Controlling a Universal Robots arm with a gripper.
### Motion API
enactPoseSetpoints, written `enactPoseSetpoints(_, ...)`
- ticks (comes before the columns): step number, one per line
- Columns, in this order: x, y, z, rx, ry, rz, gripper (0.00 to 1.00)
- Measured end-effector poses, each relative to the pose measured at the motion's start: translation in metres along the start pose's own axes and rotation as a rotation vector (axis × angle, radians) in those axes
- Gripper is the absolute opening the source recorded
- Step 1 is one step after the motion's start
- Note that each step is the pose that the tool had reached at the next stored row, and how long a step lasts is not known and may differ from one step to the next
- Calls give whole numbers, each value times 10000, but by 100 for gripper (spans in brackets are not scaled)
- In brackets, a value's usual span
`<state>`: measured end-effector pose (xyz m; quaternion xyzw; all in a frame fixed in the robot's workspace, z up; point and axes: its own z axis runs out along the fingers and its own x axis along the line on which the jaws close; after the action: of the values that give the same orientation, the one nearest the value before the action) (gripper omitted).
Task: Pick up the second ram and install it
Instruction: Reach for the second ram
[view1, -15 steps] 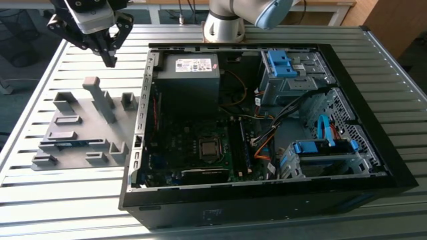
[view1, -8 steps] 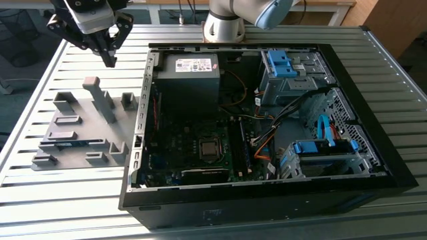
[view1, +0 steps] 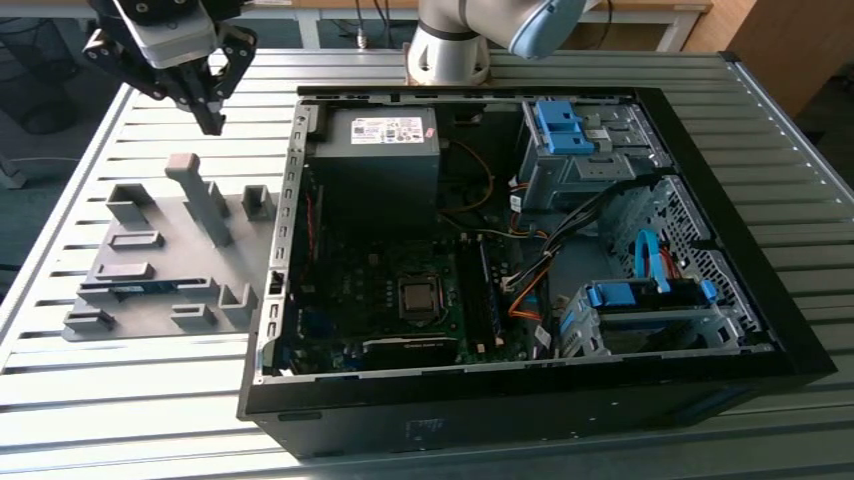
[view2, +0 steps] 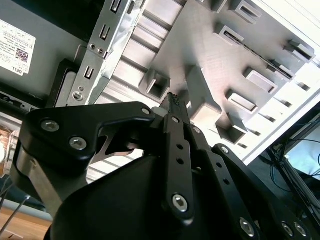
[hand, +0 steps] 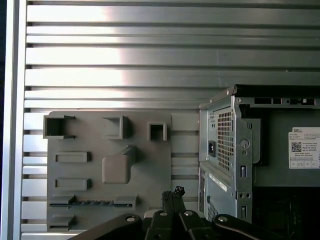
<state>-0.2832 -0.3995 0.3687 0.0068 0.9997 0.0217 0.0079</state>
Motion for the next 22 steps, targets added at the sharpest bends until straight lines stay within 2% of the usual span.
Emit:
enactPoseSetpoints(4,27,-20,1,-1,2,-1,11)
enactPoseSetpoints(11,69,-123,1,0,2,-23,11)
enactPoseSetpoints(13,160,-161,9,-3,10,-193,11)
enactPoseSetpoints(15,198,-174,12,-3,11,-225,11)
enactPoseSetpoints(20,270,-212,18,-4,16,-324,11)
enactPoseSetpoints(22,272,-213,18,-5,16,-330,11)
